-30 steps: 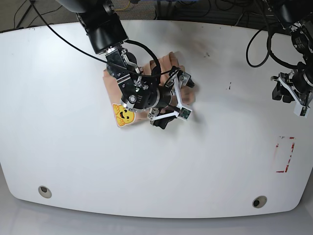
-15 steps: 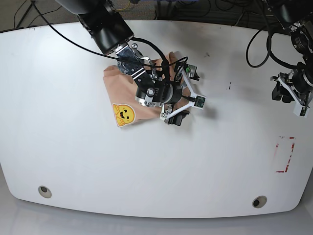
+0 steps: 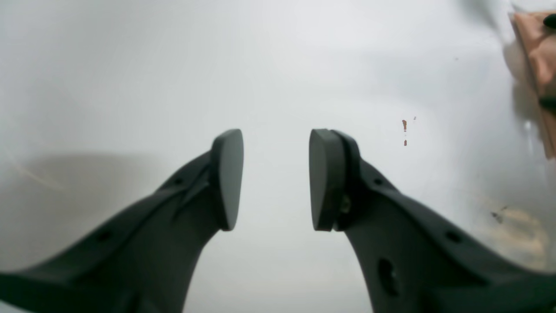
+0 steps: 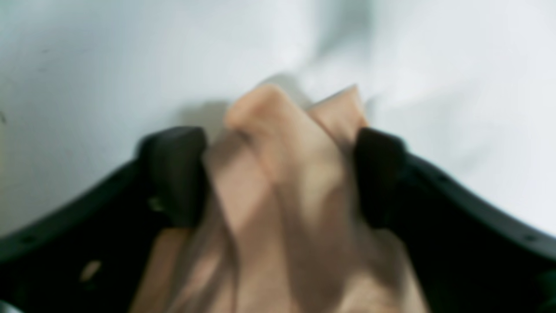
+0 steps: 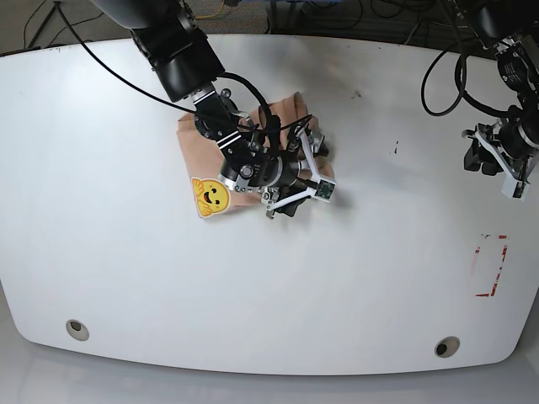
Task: Layout the t-shirt on the table in an organized manner, then fold the t-shirt properly
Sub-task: 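Press and adjust the folded bundle with the right gripper, then grasp the bundle edge with the right gripper and lift it slightly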
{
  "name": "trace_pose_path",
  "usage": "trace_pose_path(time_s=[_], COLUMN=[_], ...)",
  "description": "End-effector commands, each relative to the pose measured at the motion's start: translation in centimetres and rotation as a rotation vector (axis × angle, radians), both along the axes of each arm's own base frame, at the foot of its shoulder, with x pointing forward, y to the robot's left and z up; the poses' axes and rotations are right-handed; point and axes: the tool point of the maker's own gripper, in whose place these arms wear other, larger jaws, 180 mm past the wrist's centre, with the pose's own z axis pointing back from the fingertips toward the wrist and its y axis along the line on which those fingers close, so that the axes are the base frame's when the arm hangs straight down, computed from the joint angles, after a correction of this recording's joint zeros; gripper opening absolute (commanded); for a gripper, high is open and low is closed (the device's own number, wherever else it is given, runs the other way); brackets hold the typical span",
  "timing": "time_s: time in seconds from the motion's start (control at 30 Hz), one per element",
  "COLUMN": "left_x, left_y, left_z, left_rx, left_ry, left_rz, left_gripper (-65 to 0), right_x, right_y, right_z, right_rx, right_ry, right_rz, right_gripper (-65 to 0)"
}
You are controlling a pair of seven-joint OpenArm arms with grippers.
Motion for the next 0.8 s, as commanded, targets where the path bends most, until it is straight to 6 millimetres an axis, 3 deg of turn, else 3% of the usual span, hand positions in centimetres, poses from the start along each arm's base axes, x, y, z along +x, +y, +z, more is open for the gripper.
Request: trace_pose_path(time_s=[0.0, 0.3, 0.57, 0.77], left_x=[0.9, 0.9, 1.0, 0.6], left_y=[0.4, 0.4, 0.4, 0.7], left_z=[1.5, 1.5, 1.4, -0.1], left_rx=[0.013, 0.014, 0.009, -0.026], left_ry=[-0.052, -0.051, -0.049, -0.008], left_rz=[-0.006, -0.006, -0.005, 0.013], left_gripper=[-41.1, -41.1, -41.1, -41.1], right_x=[1.6, 2.2, 2.3, 2.3], right_y=[0.6, 0.7, 0.8, 0.9], right_z=[2.1, 3.8, 4.3, 4.4], right_rx=[0.05, 0.08, 0.087, 0.092], right_ry=[-0.05, -0.093, -0.107, -0.107], right_rz=[-0.01, -0.021, -0.019, -0.02], right_gripper=[-23.0, -36.1, -44.1, -58.7])
